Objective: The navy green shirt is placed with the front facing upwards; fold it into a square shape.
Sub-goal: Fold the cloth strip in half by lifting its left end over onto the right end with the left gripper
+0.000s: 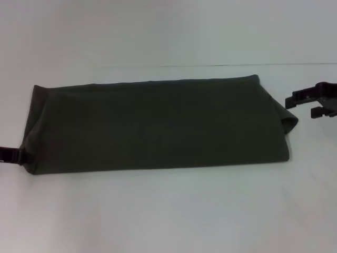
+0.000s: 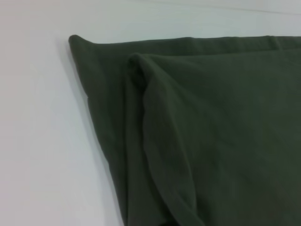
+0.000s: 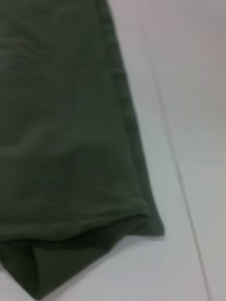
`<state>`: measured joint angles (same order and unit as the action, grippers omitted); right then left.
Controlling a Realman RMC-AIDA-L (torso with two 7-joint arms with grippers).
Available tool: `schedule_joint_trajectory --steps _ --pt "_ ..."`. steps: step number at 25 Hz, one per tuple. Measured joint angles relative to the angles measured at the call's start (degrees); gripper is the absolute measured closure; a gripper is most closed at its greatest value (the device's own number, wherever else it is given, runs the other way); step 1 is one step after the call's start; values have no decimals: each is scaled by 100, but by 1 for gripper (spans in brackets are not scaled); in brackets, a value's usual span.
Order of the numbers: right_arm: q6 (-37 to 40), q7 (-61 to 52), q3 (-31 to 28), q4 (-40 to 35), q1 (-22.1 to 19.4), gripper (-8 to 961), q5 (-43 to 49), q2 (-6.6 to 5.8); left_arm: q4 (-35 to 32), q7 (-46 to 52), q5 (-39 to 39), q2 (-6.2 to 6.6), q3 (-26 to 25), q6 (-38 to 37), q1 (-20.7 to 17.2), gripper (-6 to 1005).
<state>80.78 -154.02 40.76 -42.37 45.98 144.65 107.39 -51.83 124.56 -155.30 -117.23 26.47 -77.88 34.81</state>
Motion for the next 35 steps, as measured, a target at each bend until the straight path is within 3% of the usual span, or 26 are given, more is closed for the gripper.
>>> schedule_joint_trajectory --steps 5,9,15,24,35 --pt "1 -104 184 10 220 48 527 169 18 -15 0 6 -2 -21 13 994" --pt "-170 -125 378 58 228 49 706 275 24 -15 0 5 -3 -20 2 994" --pt "-532 -87 419 388 183 52 815 341 24 -15 0 -12 -3 -10 -30 994" --pt "-934 61 425 447 124 55 789 626 24 -12 0 -19 -2 3 -35 993" --pt "-1083 96 433 496 128 60 809 770 24 -14 0 -18 -2 -9 -36 994"
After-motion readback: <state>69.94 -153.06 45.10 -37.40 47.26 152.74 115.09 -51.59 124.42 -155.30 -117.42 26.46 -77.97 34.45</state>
